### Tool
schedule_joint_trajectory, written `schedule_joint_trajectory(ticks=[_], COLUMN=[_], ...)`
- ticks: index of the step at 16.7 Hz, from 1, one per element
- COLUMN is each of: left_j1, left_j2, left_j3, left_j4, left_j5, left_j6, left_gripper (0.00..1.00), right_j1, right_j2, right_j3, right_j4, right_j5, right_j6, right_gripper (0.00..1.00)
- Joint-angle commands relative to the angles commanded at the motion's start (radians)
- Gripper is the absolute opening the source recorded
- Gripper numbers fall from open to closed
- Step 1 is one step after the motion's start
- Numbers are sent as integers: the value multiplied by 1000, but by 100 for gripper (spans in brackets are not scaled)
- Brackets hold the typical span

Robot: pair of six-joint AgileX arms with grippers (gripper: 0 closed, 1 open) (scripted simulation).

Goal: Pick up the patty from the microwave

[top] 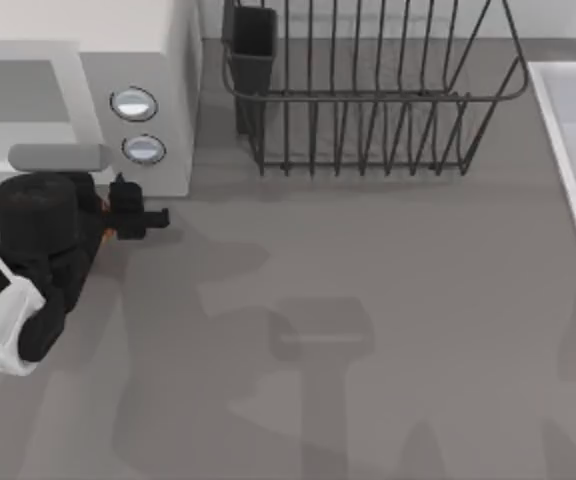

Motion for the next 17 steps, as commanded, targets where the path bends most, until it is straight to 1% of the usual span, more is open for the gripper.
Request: schedule_joint_trajectory(ticks=[11,12,17], left_j1=[0,0,0], left_j2=[0,0,0], left_j3=[0,0,0], left_j4=[0,0,0], left_j5=[0,0,0], left_j6=[0,0,0], left_gripper=[98,100,100], right_j1=[0,0,0], right_j2=[0,0,0], right_j3=[0,0,0], right_j4=[0,0,0], right_j5=[0,0,0], right_j6=[0,0,0], right_gripper=[100,100,100])
